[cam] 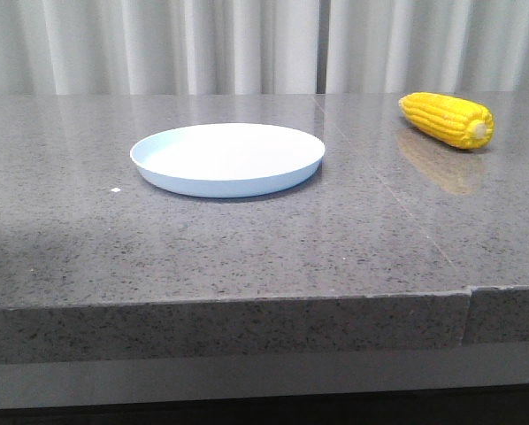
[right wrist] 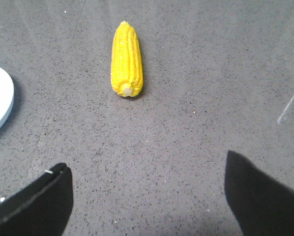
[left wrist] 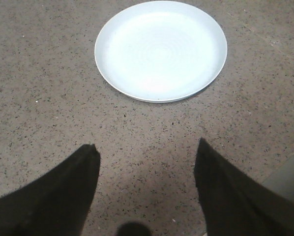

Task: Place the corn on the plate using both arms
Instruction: 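Lower the right gripper onto the yellow corn cob and grasp it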

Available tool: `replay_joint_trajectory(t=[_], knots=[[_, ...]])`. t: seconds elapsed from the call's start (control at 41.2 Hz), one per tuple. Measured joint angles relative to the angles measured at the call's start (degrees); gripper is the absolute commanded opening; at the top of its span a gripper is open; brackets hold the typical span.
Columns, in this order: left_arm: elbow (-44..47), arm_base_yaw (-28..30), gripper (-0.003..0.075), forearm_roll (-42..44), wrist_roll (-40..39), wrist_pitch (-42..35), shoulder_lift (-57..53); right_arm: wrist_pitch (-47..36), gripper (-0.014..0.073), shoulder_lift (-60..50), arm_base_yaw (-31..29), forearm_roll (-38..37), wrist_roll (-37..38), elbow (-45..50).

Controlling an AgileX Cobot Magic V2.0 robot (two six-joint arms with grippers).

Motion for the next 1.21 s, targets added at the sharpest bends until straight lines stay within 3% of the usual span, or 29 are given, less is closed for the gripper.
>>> replay_joint_trajectory(t=[0.606,0.994,1.139,1.212], knots=[[0.0,0.0,0.0421,0.0,0.0,0.0,0.0,12.53,0.0664,45.13,0.9,0.0,-0.68,-36.12],[0.0,0.0,0.0421,0.0,0.0,0.0,0.0,15.1,0.0659,65.43,1.13,1.65,-1.8,-53.88],[0.0,0.0,0.0421,0.0,0.0,0.0,0.0,15.1,0.0582,70.03,1.34,1.65,-2.75,-57.09],[0.0,0.0,0.0421,0.0,0.0,0.0,0.0,15.24,0.047,71.7,1.6,1.65,-3.43,-58.2]])
